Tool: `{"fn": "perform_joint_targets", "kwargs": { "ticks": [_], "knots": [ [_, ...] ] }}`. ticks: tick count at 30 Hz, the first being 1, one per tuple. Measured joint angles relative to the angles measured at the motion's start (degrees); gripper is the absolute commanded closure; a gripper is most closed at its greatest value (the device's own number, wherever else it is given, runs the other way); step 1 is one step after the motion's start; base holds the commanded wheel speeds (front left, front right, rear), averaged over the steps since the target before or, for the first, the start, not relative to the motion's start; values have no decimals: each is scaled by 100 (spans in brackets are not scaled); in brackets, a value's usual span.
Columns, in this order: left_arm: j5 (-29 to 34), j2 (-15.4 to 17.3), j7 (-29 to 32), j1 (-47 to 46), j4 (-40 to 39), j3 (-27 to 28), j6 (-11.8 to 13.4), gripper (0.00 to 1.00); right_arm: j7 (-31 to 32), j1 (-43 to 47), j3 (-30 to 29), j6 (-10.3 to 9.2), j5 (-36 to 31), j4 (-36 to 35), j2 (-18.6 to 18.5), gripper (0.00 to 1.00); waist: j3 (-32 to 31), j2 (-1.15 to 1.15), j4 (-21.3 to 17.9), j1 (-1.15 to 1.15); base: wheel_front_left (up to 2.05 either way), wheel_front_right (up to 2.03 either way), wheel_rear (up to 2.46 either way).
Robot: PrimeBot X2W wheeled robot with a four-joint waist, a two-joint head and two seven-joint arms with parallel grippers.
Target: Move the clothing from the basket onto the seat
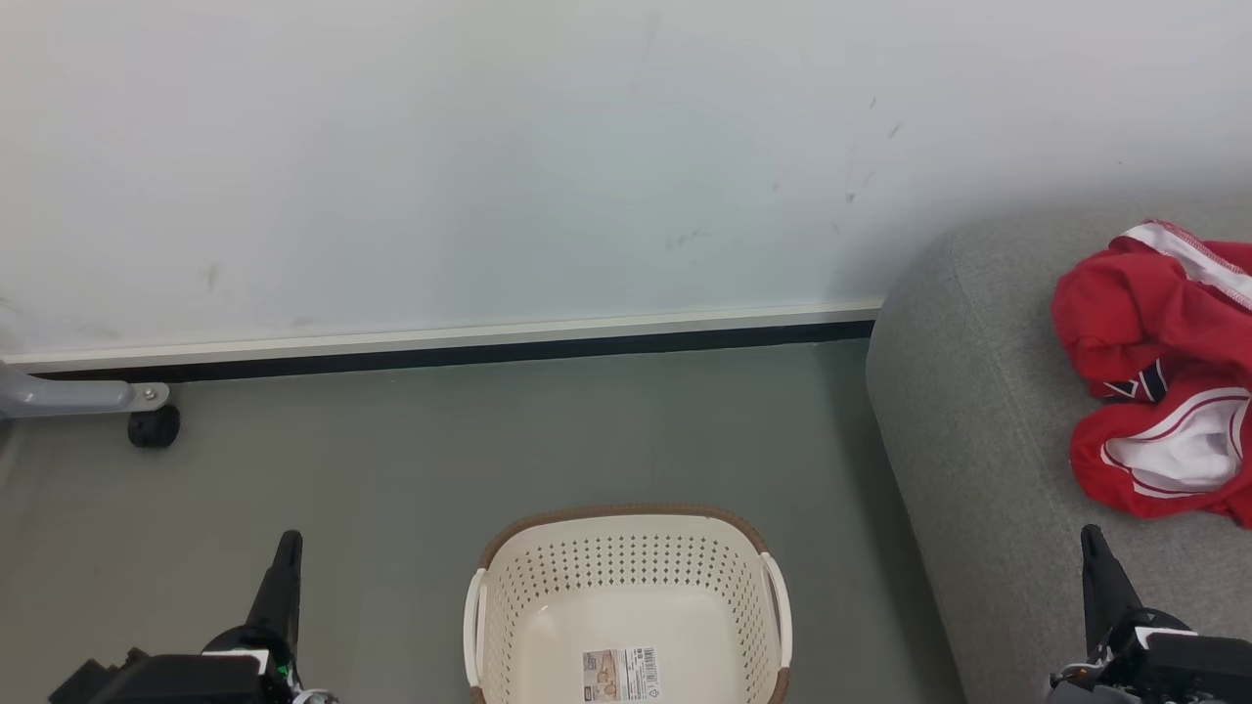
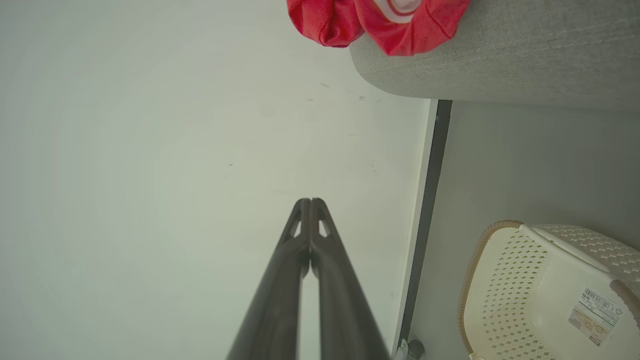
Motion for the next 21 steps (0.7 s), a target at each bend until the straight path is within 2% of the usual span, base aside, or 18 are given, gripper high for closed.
{"fn": "perform_joint_targets", "kwargs": {
  "ticks": [21],
  "knots": [
    [0,0,0,0,3,0,0,100,-1,0,0,0,0,1,0,100,0,0,0,0,0,0,0]
  ]
}}
